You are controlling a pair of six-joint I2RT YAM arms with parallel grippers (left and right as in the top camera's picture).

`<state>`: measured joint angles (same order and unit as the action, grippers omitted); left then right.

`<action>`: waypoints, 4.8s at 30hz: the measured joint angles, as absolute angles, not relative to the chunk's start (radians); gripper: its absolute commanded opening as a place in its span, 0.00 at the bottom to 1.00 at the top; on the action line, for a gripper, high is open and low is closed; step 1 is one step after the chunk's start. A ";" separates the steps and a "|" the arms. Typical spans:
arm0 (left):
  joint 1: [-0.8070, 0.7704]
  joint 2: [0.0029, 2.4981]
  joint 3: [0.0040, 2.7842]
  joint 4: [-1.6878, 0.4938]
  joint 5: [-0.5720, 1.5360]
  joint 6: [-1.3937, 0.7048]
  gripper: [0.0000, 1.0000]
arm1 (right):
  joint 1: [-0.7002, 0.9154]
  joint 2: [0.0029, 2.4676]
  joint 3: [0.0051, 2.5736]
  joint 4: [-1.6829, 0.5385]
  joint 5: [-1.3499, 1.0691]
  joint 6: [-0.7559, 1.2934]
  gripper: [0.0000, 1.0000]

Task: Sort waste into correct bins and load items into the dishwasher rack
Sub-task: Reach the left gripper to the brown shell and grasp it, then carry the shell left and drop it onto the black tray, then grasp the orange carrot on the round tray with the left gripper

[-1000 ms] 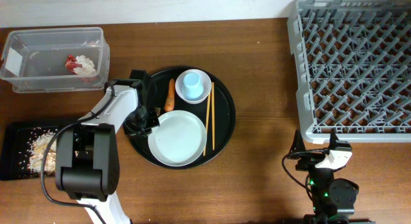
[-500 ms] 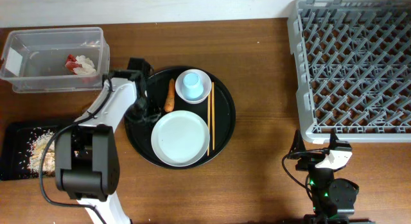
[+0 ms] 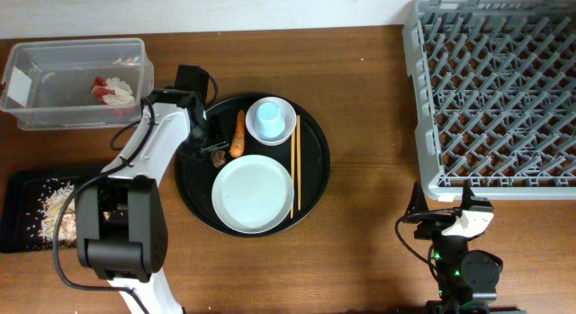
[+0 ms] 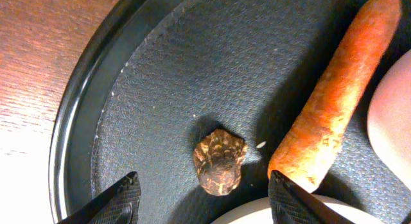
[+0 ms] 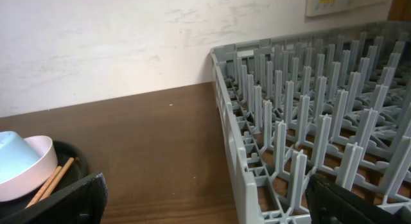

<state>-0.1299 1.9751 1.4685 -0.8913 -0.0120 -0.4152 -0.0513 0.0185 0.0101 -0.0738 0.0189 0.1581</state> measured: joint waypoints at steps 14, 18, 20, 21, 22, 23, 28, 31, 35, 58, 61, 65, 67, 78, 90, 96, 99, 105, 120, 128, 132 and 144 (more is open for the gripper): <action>-0.134 2.054 1.439 -0.868 0.011 -0.430 0.35 | -0.051 0.019 0.010 -0.074 0.019 0.158 0.98; -0.134 2.054 1.439 -0.866 0.016 -0.434 0.20 | -0.051 0.019 0.010 -0.074 0.019 0.158 0.98; -0.134 2.054 1.439 -0.867 0.019 -0.435 0.12 | -0.051 0.019 0.010 -0.074 0.019 0.158 0.98; -0.134 2.054 1.439 -0.870 0.020 -0.433 0.09 | -0.051 0.019 0.010 -0.074 0.019 0.159 0.98; -0.134 2.054 1.439 -0.872 0.021 -0.434 0.07 | -0.051 0.019 0.010 -0.074 0.019 0.158 0.98; -0.134 2.054 1.441 -0.880 0.020 -0.435 0.07 | -0.051 0.019 0.010 -0.074 0.019 0.157 0.98; -0.133 2.054 1.497 -0.979 0.019 -0.435 0.07 | -0.051 0.019 0.010 -0.074 0.019 0.158 0.98; -0.129 2.053 1.555 -1.020 0.017 -0.434 0.07 | -0.051 0.019 0.010 -0.074 0.019 0.158 0.98; -0.089 2.036 1.637 -1.093 -0.025 -0.434 0.08 | -0.051 0.019 0.010 -0.074 0.019 0.157 0.98; 0.645 1.954 1.742 -1.194 -0.158 -0.438 0.25 | -0.051 0.019 0.010 -0.074 0.019 0.158 0.98; 0.653 1.954 1.718 -1.190 -0.157 -0.438 0.25 | -0.051 0.019 0.010 -0.074 0.019 0.159 0.98; 0.653 1.955 1.687 -1.188 -0.154 -0.437 0.26 | -0.051 0.019 0.010 -0.074 0.019 0.157 0.98; 0.653 1.956 1.676 -1.187 -0.154 -0.438 0.25 | -0.051 0.019 0.010 -0.074 0.019 0.158 0.98; 0.651 1.956 1.673 -1.185 0.270 -0.401 0.33 | -0.051 0.019 0.010 -0.074 0.019 0.158 0.98; 0.252 1.956 1.673 -1.131 0.453 -0.276 0.70 | -0.051 0.019 0.010 -0.074 0.019 0.158 0.98; 0.018 1.958 1.672 -1.063 0.274 -0.272 0.58 | -0.051 0.019 0.010 -0.074 0.019 0.158 0.98; -0.058 1.976 1.673 -1.010 0.218 -0.270 0.56 | -0.051 0.019 0.010 -0.074 0.019 0.158 0.98; -0.148 2.063 1.672 -0.956 0.165 -0.271 0.57 | -0.051 0.019 0.010 -0.074 0.019 0.158 0.98; -0.211 2.197 1.671 -0.899 0.070 -0.272 0.55 | -0.051 0.019 0.010 -0.074 0.019 0.158 0.98; -0.212 2.200 1.671 -0.893 0.070 -0.272 0.54 | -0.051 0.019 0.010 -0.074 0.019 0.158 0.98; -0.216 2.203 1.663 -0.893 0.062 -0.272 0.41 | -0.051 0.019 0.010 -0.074 0.019 0.158 0.98; -0.220 2.206 1.702 -0.952 0.040 -0.271 0.11 | -0.051 0.019 0.010 -0.074 0.019 0.158 0.98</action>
